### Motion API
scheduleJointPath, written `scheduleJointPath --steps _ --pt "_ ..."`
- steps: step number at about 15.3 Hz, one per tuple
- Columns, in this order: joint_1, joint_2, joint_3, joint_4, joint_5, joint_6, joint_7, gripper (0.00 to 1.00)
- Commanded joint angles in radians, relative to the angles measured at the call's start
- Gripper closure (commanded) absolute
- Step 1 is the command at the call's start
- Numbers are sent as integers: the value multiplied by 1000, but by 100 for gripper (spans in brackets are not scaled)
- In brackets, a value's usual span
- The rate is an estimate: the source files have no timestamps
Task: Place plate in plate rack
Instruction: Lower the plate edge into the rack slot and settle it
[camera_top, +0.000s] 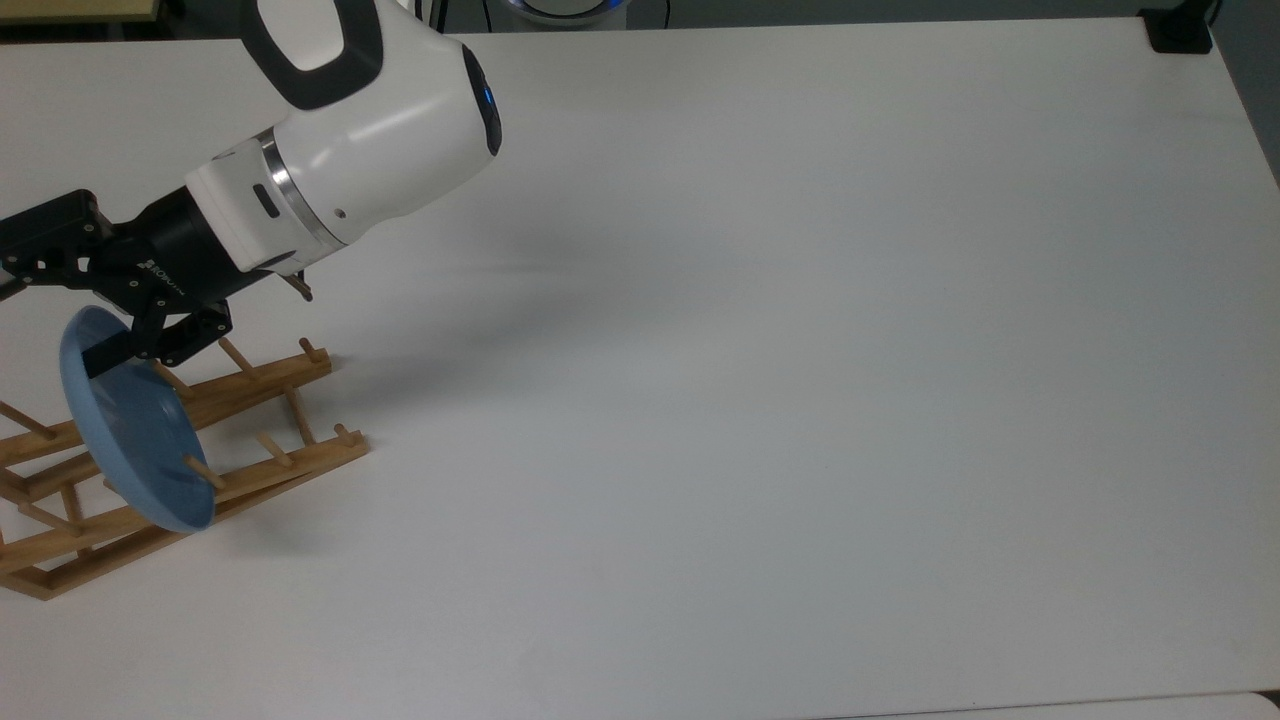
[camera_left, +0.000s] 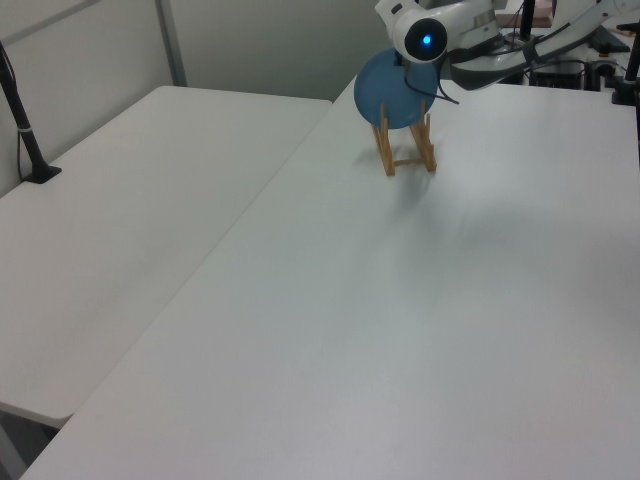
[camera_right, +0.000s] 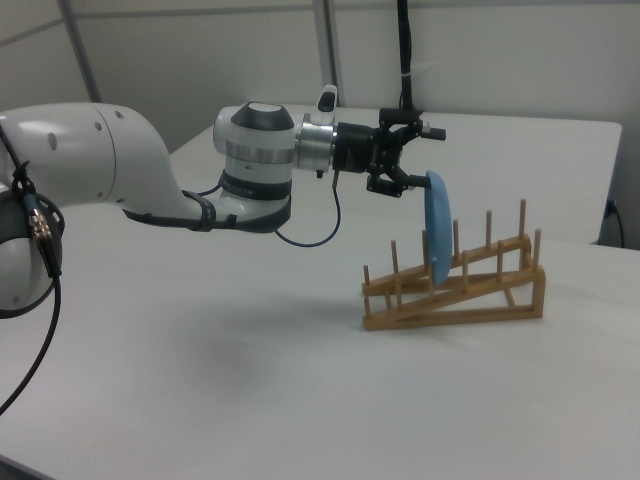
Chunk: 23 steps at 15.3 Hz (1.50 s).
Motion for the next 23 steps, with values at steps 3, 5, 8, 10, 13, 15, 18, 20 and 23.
scheduleJointPath --steps 3,5,8,10,13,15,18,20,23 --pt "0 -14 5 8 -14 15 96 0" --pt "-1 -20 6 8 -12 16 108 0" --pt "-4 -18 5 6 -29 37 181 0" --pt "-7 -15 5 5 -69 51 206 0" --pt "-9 -9 5 -11 -130 50 246 0" --pt "-9 -5 5 -15 -173 50 269 0" --pt "-9 1 5 -31 -230 48 275 0" --pt "-9 5 5 -32 -244 47 277 0" --pt "-3 5 5 -46 -245 42 280 0"
